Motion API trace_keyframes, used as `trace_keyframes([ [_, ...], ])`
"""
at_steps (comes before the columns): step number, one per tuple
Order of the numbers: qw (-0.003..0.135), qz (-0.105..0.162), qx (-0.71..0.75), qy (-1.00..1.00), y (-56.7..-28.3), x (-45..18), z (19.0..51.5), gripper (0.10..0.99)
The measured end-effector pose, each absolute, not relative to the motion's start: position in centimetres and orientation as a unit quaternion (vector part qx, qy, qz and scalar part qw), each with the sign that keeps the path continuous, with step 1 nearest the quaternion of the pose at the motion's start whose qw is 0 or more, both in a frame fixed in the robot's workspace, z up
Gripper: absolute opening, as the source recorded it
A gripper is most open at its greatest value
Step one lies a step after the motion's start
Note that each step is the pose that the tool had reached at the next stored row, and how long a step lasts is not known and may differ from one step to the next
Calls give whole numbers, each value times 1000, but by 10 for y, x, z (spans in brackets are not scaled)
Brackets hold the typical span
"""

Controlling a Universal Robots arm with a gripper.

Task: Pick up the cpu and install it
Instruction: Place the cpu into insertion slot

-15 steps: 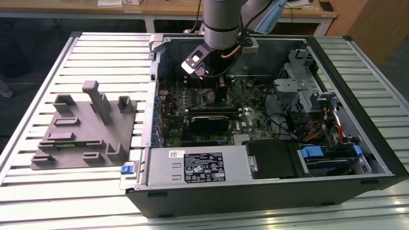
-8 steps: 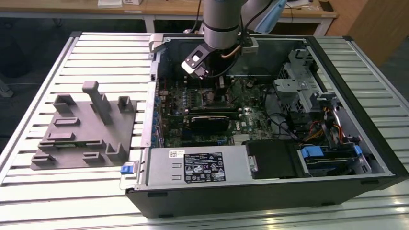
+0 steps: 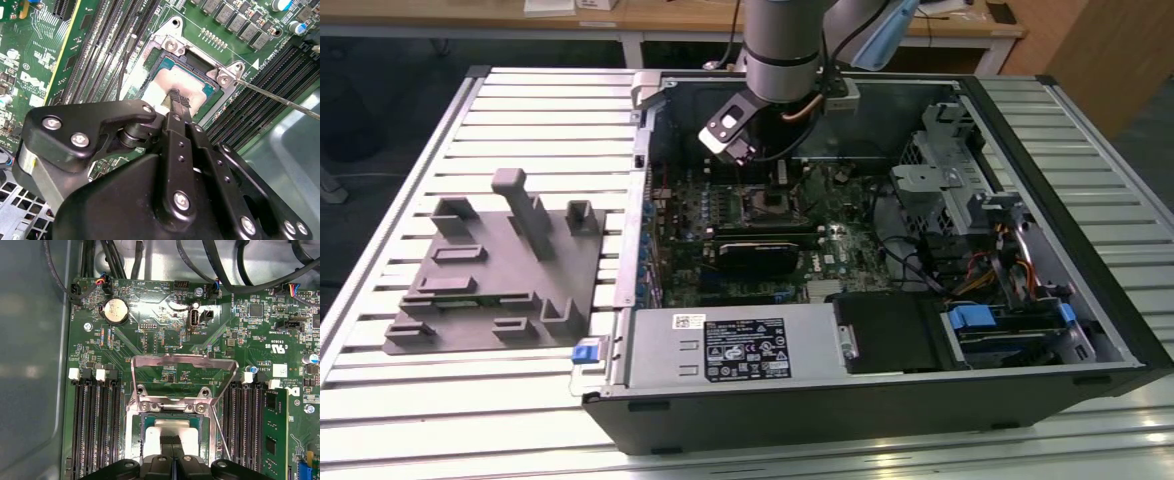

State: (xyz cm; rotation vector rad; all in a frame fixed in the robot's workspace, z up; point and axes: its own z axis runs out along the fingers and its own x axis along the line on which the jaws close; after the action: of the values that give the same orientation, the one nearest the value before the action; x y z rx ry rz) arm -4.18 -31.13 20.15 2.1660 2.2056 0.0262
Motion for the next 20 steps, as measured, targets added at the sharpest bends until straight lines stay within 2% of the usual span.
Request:
trace_keyframes([
  [20, 25, 8, 700, 713, -311, -42, 199, 106],
])
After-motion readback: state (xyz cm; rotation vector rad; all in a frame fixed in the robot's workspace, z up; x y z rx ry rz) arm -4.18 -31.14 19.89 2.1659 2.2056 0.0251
